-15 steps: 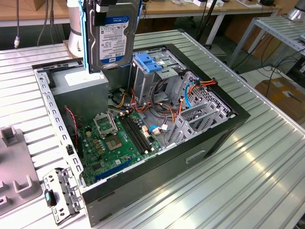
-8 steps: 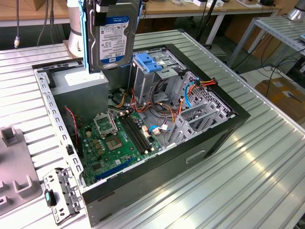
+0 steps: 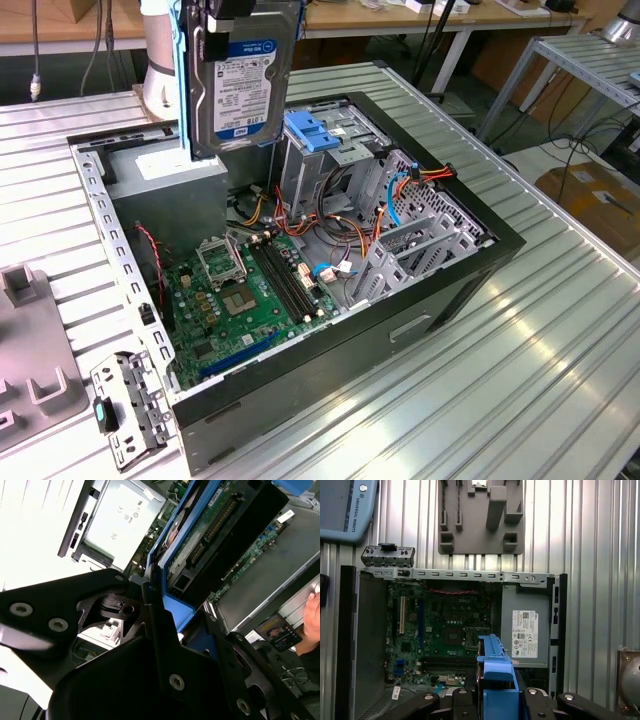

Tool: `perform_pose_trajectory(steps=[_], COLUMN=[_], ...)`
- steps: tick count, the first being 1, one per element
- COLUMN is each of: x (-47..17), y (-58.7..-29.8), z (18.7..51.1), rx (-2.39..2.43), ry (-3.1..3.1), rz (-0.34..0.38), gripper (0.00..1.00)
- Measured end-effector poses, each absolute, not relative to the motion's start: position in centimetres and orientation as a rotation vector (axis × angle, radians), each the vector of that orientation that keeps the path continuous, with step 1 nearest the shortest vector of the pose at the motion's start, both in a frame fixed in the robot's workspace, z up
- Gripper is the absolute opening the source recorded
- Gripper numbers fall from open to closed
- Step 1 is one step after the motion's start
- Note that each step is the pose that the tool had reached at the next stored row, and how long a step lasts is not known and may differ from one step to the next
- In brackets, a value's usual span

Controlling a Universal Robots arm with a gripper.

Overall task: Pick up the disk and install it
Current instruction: 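Insert the disk into the insertion slot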

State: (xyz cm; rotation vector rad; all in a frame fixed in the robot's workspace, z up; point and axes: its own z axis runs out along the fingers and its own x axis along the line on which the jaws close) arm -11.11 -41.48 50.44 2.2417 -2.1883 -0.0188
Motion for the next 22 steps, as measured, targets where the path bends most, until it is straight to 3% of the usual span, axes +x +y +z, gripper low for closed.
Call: perform_pose_trajectory(steps=[22], x=[-11.1], y=[-45.5], z=[50.4], rx=[2.242], ry=[-2.188], rz=[-0.019], gripper=[0.37])
